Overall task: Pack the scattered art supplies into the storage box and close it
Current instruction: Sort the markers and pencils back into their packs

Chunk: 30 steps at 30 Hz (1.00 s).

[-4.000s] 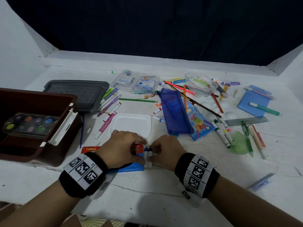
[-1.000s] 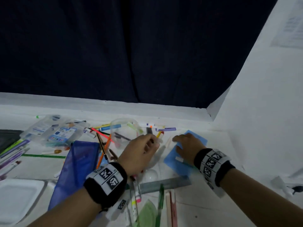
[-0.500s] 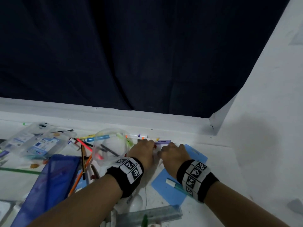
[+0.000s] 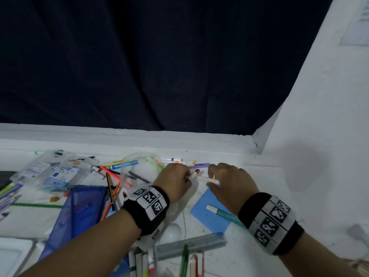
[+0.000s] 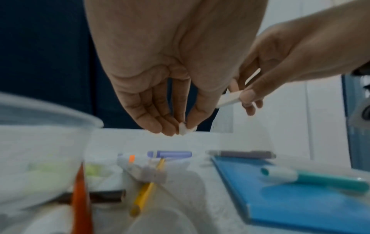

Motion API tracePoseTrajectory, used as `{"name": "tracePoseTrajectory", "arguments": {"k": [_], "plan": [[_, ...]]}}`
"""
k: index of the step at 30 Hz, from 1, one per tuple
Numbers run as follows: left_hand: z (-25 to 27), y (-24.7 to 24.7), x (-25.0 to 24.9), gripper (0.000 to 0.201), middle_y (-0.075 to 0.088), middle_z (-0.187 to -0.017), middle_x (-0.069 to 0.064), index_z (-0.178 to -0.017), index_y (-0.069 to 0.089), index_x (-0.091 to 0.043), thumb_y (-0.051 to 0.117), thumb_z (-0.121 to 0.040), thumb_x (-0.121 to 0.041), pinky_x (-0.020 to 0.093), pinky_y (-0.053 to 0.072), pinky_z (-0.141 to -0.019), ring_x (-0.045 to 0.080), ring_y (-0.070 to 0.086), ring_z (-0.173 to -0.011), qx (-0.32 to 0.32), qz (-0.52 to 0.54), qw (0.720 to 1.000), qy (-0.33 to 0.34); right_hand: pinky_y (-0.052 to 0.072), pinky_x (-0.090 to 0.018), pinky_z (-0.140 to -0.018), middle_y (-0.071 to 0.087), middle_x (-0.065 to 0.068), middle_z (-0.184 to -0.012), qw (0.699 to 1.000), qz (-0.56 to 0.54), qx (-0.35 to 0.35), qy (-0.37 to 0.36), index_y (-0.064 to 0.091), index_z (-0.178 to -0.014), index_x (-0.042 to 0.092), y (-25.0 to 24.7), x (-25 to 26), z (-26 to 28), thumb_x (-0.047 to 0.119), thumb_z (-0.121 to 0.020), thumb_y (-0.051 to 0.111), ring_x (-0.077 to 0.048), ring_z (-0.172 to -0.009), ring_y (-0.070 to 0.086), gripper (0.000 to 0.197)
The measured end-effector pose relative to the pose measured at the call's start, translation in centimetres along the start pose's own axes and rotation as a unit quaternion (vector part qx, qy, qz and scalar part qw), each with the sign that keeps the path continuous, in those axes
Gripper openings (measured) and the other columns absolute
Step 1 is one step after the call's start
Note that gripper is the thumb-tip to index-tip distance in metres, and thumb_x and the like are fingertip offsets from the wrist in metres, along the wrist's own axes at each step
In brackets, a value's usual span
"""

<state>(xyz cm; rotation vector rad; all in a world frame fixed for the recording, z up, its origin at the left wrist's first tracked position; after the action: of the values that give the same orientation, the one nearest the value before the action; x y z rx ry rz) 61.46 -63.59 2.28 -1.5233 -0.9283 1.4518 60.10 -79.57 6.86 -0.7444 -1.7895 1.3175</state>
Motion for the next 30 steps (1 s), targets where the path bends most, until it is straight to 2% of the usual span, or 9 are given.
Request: {"name": "tracePoseTrajectory", "arguments": {"k": [4, 9, 11, 14, 15, 18, 20, 23, 30], "plan": [[5.3, -3.6, 0.1, 0.020, 0.066, -0.097, 0.004, -0.104, 0.073, -0.016, 0.061, -0.088, -0.017, 0.029, 0.044, -0.078, 0.022, 0.060, -0.092, -0.045, 0.034, 0.997, 0.045, 0.035, -0.019, -0.059, 0.047, 0.011, -0.080, 0.992, -0.102, -0.078, 0.015, 0.062, -0.087, 0.021, -0.7, 1.7, 2.3, 0.020, -0.083, 0.068, -0.011, -0.068, 0.050, 0.007], [14.3, -8.2, 2.8, 0.026, 0.067, -0.088, -0.001, -0.109, 0.075, -0.020, 0.064, -0.086, -0.020, 0.033, 0.053, -0.076, 0.015, 0.064, -0.079, -0.120, 0.106, 0.984, 0.081, 0.039, -0.002, -0.065, 0.060, 0.001, -0.080, 0.961, -0.236, -0.140, -0.001, 0.071, -0.082, 0.014, -0.3, 6.5, 5.2, 0.004, -0.079, 0.071, -0.007, -0.070, 0.060, 0.011], [18.2, -9.2, 5.0, 0.026, 0.066, -0.086, -0.007, -0.112, 0.075, -0.021, 0.067, -0.088, -0.014, 0.028, 0.055, -0.075, 0.007, 0.064, -0.077, -0.133, 0.151, 0.977, 0.066, 0.043, -0.002, -0.064, 0.063, -0.001, -0.081, 0.951, -0.269, -0.152, -0.011, 0.073, -0.082, 0.014, 0.7, 9.3, 6.6, 0.004, -0.080, 0.072, -0.009, -0.068, 0.063, 0.010], [23.9, -10.4, 8.7, 0.031, 0.065, -0.085, -0.010, -0.115, 0.074, -0.026, 0.068, -0.086, -0.017, 0.018, 0.052, -0.072, 0.006, 0.064, -0.080, -0.144, 0.176, 0.973, 0.046, 0.054, -0.024, -0.069, 0.061, 0.006, -0.080, 0.950, -0.291, -0.110, 0.008, 0.073, -0.085, 0.020, 3.8, 13.5, 8.1, 0.013, -0.076, 0.075, -0.009, -0.068, 0.064, 0.012], [25.7, -10.7, 10.2, 0.032, 0.065, -0.084, -0.009, -0.115, 0.074, -0.029, 0.068, -0.085, -0.018, 0.015, 0.050, -0.071, 0.006, 0.064, -0.080, -0.146, 0.170, 0.974, 0.042, 0.051, -0.023, -0.070, 0.059, 0.008, -0.078, 0.955, -0.281, -0.100, 0.011, 0.072, -0.086, 0.023, 4.7, 15.1, 8.5, 0.014, -0.073, 0.077, -0.008, -0.068, 0.061, 0.016], [30.3, -11.4, 14.2, 0.034, 0.064, -0.080, -0.012, -0.113, 0.075, -0.036, 0.071, -0.085, -0.017, 0.020, 0.051, -0.069, 0.006, 0.065, -0.075, -0.136, 0.151, 0.979, 0.031, 0.036, -0.003, -0.068, 0.056, 0.009, -0.073, 0.956, -0.282, -0.080, 0.005, 0.071, -0.089, 0.028, 6.0, 19.7, 9.5, 0.009, -0.069, 0.080, -0.003, -0.069, 0.054, 0.029], [32.9, -11.7, 16.8, 0.037, 0.064, -0.080, -0.014, -0.110, 0.076, -0.038, 0.075, -0.084, -0.012, 0.015, 0.049, -0.068, 0.005, 0.066, -0.073, -0.122, 0.153, 0.981, 0.015, 0.039, -0.005, -0.066, 0.056, 0.006, -0.072, 0.949, -0.308, -0.072, -0.005, 0.068, -0.088, 0.031, 6.4, 22.6, 10.0, 0.006, -0.069, 0.078, -0.003, -0.066, 0.056, 0.034], [36.1, -12.1, 20.3, 0.029, 0.064, -0.080, -0.015, -0.104, 0.078, -0.038, 0.069, -0.081, -0.024, 0.009, 0.044, -0.066, 0.003, 0.065, -0.073, -0.098, 0.137, 0.986, -0.003, 0.042, -0.008, -0.066, 0.057, 0.005, -0.070, 0.948, -0.314, -0.053, -0.012, 0.067, -0.089, 0.030, 7.4, 26.8, 10.4, 0.005, -0.069, 0.076, -0.005, -0.064, 0.057, 0.033], [40.6, -11.0, 24.8, 0.028, 0.062, -0.079, -0.015, -0.100, 0.078, -0.036, 0.058, -0.080, -0.034, 0.016, 0.048, -0.069, -0.002, 0.062, -0.069, -0.031, 0.049, 0.998, 0.020, 0.043, -0.010, -0.064, 0.062, 0.005, -0.071, 0.929, -0.367, 0.038, 0.033, 0.065, -0.096, 0.022, 11.9, 34.7, 10.9, 0.009, -0.078, 0.074, -0.009, -0.063, 0.064, 0.023]]}}
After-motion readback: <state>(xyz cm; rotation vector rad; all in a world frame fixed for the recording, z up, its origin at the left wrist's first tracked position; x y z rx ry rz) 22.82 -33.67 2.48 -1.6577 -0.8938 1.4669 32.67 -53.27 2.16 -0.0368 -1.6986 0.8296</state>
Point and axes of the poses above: each hand's wrist, its own z-axis away from the middle knuckle, its own y-axis out of the palm, x = y × z, the point moved 5 cm from there along -z, towards the middle knuckle
